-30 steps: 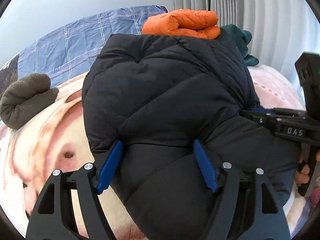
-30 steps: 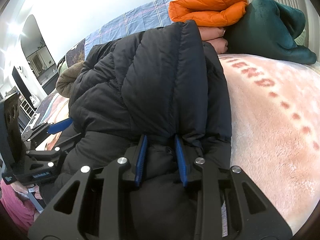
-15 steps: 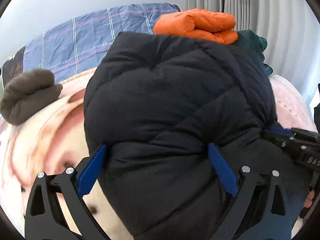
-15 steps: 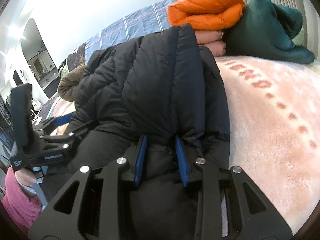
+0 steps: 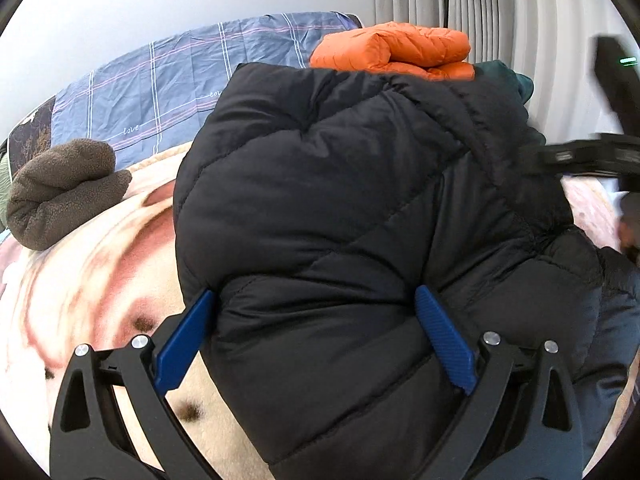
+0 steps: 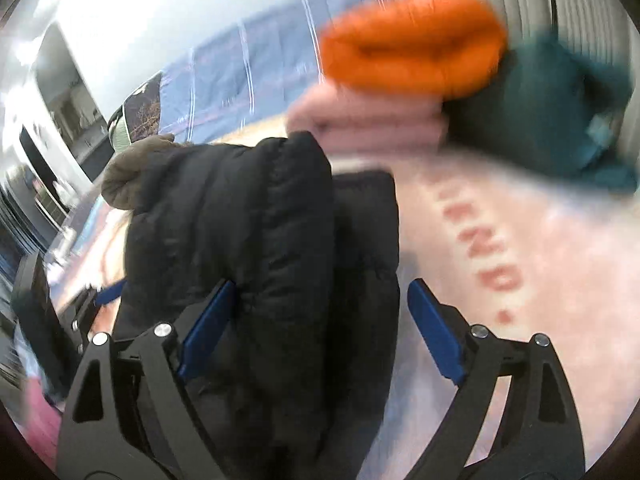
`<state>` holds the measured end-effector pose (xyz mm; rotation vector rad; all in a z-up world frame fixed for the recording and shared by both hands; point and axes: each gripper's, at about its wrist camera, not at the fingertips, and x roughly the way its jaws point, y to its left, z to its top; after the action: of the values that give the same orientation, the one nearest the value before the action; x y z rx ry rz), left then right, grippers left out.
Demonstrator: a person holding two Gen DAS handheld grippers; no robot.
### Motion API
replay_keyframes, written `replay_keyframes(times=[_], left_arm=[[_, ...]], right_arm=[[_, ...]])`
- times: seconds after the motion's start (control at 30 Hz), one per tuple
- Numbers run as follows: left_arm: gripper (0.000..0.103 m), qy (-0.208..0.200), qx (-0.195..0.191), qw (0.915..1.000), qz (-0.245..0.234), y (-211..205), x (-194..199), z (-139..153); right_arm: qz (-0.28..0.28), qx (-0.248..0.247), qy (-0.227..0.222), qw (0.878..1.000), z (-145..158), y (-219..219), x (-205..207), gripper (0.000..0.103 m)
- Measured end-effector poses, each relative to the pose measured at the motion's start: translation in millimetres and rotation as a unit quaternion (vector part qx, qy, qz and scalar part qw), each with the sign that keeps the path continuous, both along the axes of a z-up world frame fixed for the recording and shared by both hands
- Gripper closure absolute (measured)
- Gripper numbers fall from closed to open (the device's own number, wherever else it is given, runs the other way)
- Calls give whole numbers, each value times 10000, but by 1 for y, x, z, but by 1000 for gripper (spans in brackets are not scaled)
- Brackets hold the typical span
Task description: Fold large clothes
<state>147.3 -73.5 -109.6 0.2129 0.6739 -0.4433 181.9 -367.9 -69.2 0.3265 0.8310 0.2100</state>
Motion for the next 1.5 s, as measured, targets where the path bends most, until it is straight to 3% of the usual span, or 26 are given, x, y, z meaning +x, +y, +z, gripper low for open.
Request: replay_keyframes(times=[0.07, 0.17, 0.43, 0.53, 0.63, 0.83, 0.93, 1.23, 1.33, 1.43, 1.5], left_arm=[[4, 4, -19, 10000, 6, 1, 0, 0], [4, 31, -77, 10000, -17, 2, 1, 0], [4, 70, -201, 9998, -42, 6, 2, 0], [4, 80, -232, 9997, -49, 7, 3, 0], [4, 97, -257, 9996, -57, 8, 4, -1], [4, 158, -357, 9992, -39, 10, 7, -1], [4, 167, -408, 9990, -35, 11, 7, 0], [3, 355, -1178, 9918, 355, 50, 12, 18], [1, 991, -1674, 9797, 477, 67, 26, 7], [1, 2029, -2371, 9497, 257, 68, 39, -14], [1, 2410, -2604, 9349, -33, 62, 43, -25]], right_arm=[[209, 912, 497, 9944, -25, -15, 22, 12], [361, 1676, 771, 9822, -47, -31, 34, 10], [639, 1644, 715, 9817, -42, -22, 29, 9], [1095, 1727, 794, 9756, -42, -8, 23, 10], [1154, 1436, 773, 9798, -44, 2, 20, 11], [1044, 1775, 723, 9759, -50, -5, 32, 31], [1040, 1725, 604, 9776, -52, -2, 24, 34], [1057, 1690, 291, 9795, -60, 9, 16, 34], [1048, 1680, 252, 9799, -61, 9, 5, 34], [1022, 1703, 201, 9799, -60, 8, 6, 34], [1023, 1695, 165, 9801, -65, 5, 1, 34]])
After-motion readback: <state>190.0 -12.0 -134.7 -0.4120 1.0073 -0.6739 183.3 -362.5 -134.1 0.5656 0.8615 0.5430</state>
